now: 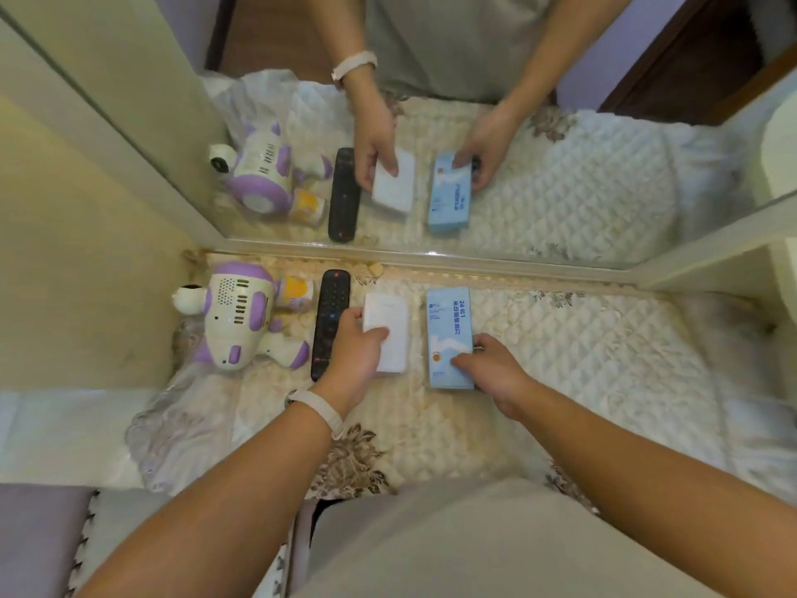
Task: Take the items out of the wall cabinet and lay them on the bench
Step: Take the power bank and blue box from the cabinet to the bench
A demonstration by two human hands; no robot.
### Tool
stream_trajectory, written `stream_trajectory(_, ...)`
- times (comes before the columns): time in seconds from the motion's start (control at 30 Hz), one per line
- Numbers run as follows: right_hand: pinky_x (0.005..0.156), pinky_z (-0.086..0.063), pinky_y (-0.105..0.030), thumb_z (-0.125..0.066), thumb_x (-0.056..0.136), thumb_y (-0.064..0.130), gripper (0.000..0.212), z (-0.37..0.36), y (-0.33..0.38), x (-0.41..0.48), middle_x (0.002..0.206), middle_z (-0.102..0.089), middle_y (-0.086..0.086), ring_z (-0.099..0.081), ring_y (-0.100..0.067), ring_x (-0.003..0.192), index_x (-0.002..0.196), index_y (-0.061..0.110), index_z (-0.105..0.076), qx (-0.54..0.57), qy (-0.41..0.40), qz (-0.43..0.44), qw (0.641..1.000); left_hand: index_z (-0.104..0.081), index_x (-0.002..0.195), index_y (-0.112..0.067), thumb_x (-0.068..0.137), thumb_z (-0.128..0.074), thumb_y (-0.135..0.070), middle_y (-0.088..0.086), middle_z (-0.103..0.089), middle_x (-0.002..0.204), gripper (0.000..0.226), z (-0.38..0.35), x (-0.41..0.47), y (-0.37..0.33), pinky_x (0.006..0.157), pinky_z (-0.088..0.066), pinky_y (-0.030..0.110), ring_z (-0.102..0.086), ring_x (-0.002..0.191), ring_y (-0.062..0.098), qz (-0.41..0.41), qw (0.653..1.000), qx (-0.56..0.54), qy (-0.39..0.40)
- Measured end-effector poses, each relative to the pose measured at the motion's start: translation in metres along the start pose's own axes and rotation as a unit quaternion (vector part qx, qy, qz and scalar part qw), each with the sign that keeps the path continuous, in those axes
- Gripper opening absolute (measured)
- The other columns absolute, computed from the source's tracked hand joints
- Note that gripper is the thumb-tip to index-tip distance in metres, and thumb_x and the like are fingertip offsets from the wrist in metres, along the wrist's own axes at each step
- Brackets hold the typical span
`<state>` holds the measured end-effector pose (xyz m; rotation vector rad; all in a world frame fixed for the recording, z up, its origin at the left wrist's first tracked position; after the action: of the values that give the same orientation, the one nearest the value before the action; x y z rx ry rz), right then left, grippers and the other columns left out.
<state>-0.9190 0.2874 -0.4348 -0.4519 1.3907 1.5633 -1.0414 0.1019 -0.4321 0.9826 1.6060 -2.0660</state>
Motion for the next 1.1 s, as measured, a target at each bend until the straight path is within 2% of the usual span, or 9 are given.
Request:
stream_trajectory(0.2,0.069,-0.053,-0.035,-0.058,0.088,0.007,0.025,-0.014,0.008,0.025,0.110,-0.061,-0.006,-0.063,-0.022,0.092,0.110,0.014,-0.052,0.005,-0.019,-0.012,1.000,-0.045,0.126,-0.014,0.095,-0.051,-0.005,0.002,-0.056,0.114,0.033,-0.012,0.027,0.003,0.060,-0.041,0.026,-0.055,0.090,0.014,0.018,1.000,0.009,0.023)
stream_trajectory(0.3,0.082,-0.053,-0.040,-0.059,0.087,0.011,0.025,-0.015,0.010,0.029,0.116,-0.061,-0.009,-0.062,-0.026,0.101,0.111,0.015,-0.051,-0.010,-0.032,-0.011,0.999,-0.046,0.130,-0.015,0.094,-0.048,-0.006,0.003,-0.057,0.116,0.036,-0.010,0.029,0.007,0.058,-0.041,0.025,-0.055,0.089,0.015,0.023,0.999,0.021,0.013)
stream_trajectory(0.4,0.066,-0.050,-0.030,-0.057,0.090,0.020,0.030,-0.015,0.017,0.025,0.112,-0.060,-0.002,-0.060,-0.021,0.097,0.119,0.015,-0.050,-0.089,-0.032,0.017,0.995,-0.046,0.134,-0.017,0.093,-0.048,-0.008,0.003,-0.058,0.116,0.042,-0.007,0.028,0.007,0.058,-0.041,0.023,-0.055,0.087,0.014,0.008,0.999,0.045,0.005)
stream_trajectory(0.47,0.067,-0.050,-0.030,-0.056,0.091,0.025,0.036,-0.012,0.022,0.024,0.109,-0.058,0.000,-0.059,-0.020,0.095,0.124,0.012,-0.049,-0.156,-0.040,0.044,0.986,-0.046,0.134,-0.018,0.092,-0.049,-0.008,0.001,-0.058,0.116,0.043,-0.005,0.026,0.003,0.059,-0.041,0.022,-0.055,0.087,0.012,-0.013,0.998,0.059,0.001)
stream_trajectory(0.57,0.064,-0.047,-0.029,-0.056,0.092,0.027,0.039,-0.007,0.028,0.021,0.109,-0.060,-0.003,-0.059,-0.019,0.088,0.126,0.009,-0.050,-0.229,-0.053,0.084,0.968,-0.044,0.139,-0.017,0.089,-0.054,-0.013,0.002,-0.055,0.129,0.051,-0.003,0.019,-0.002,0.079,-0.049,0.027,-0.058,0.104,0.017,-0.048,0.994,0.096,-0.005)
stream_trajectory(0.67,0.058,-0.044,-0.026,-0.055,0.091,0.029,0.047,-0.001,0.030,0.016,0.117,-0.060,-0.009,-0.059,-0.019,0.087,0.132,0.007,-0.047,-0.266,-0.061,0.112,0.956,-0.035,0.147,-0.016,0.091,-0.055,-0.017,0.003,-0.041,0.146,0.059,-0.001,0.009,-0.003,0.094,-0.039,0.027,-0.046,0.128,0.022,-0.058,0.990,0.127,-0.012)
stream_trajectory(0.8,0.088,-0.048,-0.038,-0.053,0.093,0.036,0.054,0.005,0.033,0.007,0.135,-0.046,-0.011,-0.054,-0.026,0.115,0.140,0.011,-0.041,-0.307,-0.060,0.152,0.938,-0.036,0.147,-0.015,0.093,-0.053,-0.016,0.007,-0.040,0.150,0.057,0.005,-0.008,-0.011,0.106,-0.036,0.031,-0.041,0.134,0.023,-0.101,0.977,0.184,-0.033)
stream_trajectory(0.97,0.090,-0.044,-0.036,-0.050,0.094,0.036,0.047,0.015,0.054,-0.021,0.132,-0.051,-0.008,-0.049,-0.025,0.117,0.135,0.012,-0.049,-0.390,-0.073,0.306,0.865,-0.038,0.146,-0.014,0.093,-0.054,-0.017,0.007,-0.041,0.149,0.055,0.010,-0.049,-0.026,0.110,-0.031,0.035,-0.037,0.137,0.023,-0.201,0.936,0.282,-0.068)
stream_trajectory(1.1,0.092,-0.044,-0.039,-0.047,0.095,0.039,0.047,0.020,0.062,-0.049,0.131,-0.053,-0.006,-0.048,-0.026,0.117,0.134,0.014,-0.050,-0.462,-0.066,0.403,0.788,-0.047,0.140,-0.013,0.091,-0.057,-0.019,0.008,-0.050,0.141,0.050,0.006,-0.091,-0.039,0.106,-0.035,0.039,-0.042,0.130,0.027,-0.288,0.865,0.396,-0.109)
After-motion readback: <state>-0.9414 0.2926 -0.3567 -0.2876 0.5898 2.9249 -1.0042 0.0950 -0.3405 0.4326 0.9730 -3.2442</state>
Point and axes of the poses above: each hand's wrist, its own x-axis towards the middle knuckle, its own z-axis out of the back of the hand, y = z × x, the point moved 8 cm from there along x, towards the middle knuckle
